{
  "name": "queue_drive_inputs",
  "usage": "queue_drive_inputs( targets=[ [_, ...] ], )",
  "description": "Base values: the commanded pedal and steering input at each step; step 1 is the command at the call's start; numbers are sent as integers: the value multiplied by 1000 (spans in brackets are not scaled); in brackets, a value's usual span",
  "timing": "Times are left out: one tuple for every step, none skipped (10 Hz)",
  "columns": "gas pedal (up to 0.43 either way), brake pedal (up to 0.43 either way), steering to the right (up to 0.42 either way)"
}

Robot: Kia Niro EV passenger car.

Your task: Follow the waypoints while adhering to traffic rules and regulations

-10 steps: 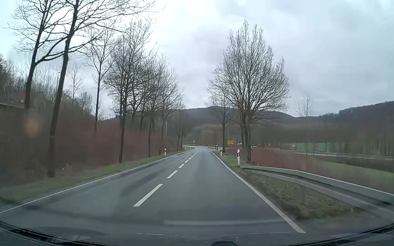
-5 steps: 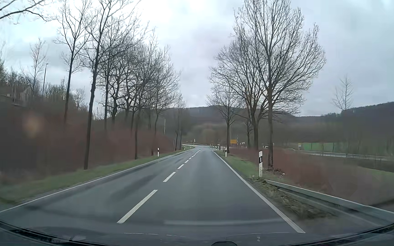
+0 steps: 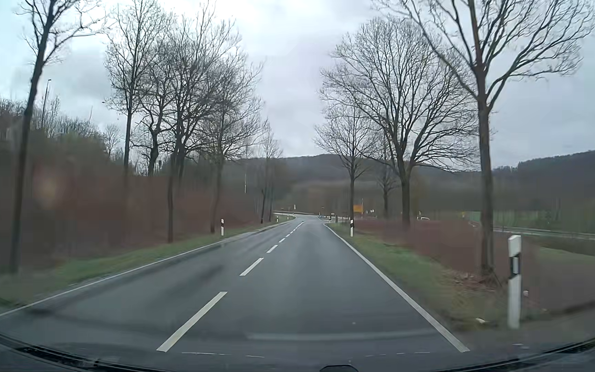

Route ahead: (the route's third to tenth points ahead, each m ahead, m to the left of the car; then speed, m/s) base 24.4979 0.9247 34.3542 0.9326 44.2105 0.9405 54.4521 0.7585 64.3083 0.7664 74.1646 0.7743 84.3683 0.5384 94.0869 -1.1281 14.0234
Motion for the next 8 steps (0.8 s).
queue_drive_inputs(
  targets=[
    [0, 0, -2],
    [0, 0, -1],
    [0, 0, -1],
    [47, 0, -2],
    [59, 0, -2],
    [67, 0, -2],
    [79, 0, -2],
    [79, 0, -2]
  ],
)
